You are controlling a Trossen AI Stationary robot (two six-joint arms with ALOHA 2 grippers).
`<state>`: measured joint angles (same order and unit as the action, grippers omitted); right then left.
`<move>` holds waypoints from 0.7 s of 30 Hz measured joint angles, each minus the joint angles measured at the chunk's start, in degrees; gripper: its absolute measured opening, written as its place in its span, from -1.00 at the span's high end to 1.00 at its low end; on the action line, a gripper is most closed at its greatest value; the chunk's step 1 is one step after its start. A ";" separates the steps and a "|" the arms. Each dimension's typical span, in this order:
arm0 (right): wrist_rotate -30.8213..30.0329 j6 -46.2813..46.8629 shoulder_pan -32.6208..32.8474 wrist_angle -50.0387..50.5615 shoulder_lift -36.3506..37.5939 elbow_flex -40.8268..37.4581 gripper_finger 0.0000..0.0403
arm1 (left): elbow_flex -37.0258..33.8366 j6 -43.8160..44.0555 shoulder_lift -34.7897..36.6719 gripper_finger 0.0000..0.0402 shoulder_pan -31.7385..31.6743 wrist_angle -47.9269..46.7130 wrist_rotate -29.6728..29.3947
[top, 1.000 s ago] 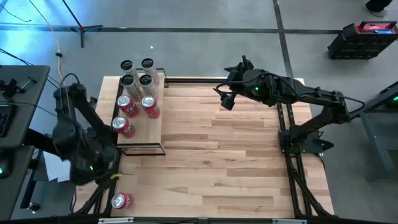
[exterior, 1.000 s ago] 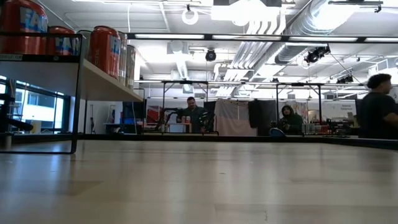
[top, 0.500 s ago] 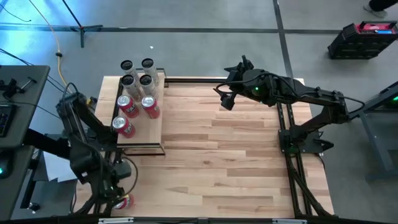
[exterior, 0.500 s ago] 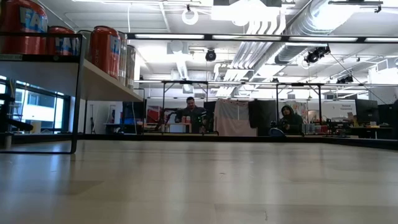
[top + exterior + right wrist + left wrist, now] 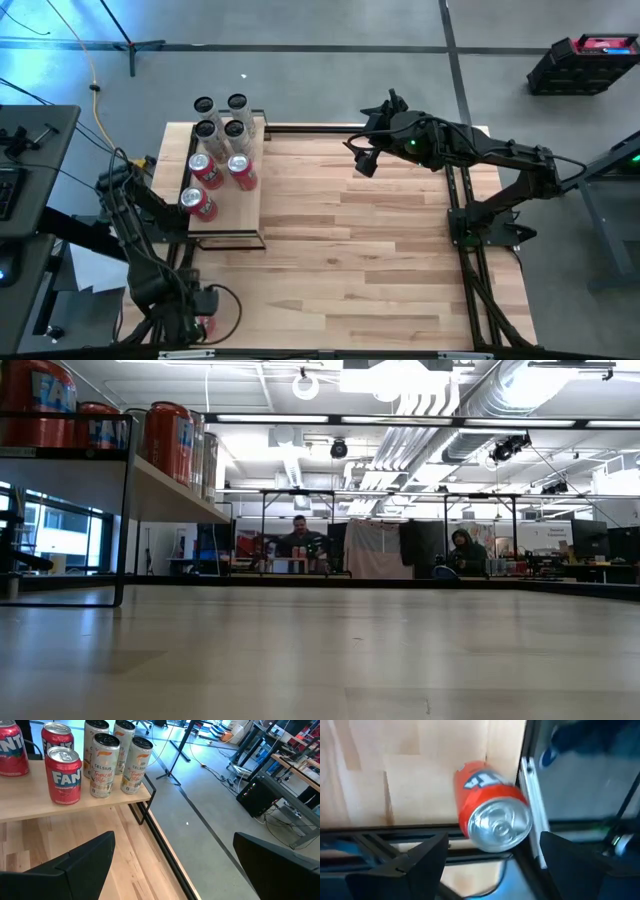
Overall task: Place canned beverage on shelf
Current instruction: Put the red soda can on the shelf aligned with the other red soda can
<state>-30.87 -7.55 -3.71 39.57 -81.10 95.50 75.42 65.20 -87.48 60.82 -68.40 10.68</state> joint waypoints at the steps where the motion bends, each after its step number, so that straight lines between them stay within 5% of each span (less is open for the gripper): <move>1: 0.00 0.00 -0.02 0.02 0.00 0.00 -0.95 | 0.00 -2.42 -0.03 -0.53 -0.16 -0.62 0.59; 9: 0.00 0.00 -0.02 0.02 0.00 0.00 -0.95 | 0.00 -16.61 -0.06 -0.53 -0.53 -5.26 -1.17; 21: -0.12 -2.91 -0.02 0.00 0.00 0.00 -0.95 | 0.00 -8.64 -1.51 -0.53 -0.06 -1.44 -4.50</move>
<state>-31.00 -10.47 -3.73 39.57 -81.10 95.50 75.42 56.56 -89.00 60.76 -69.84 6.18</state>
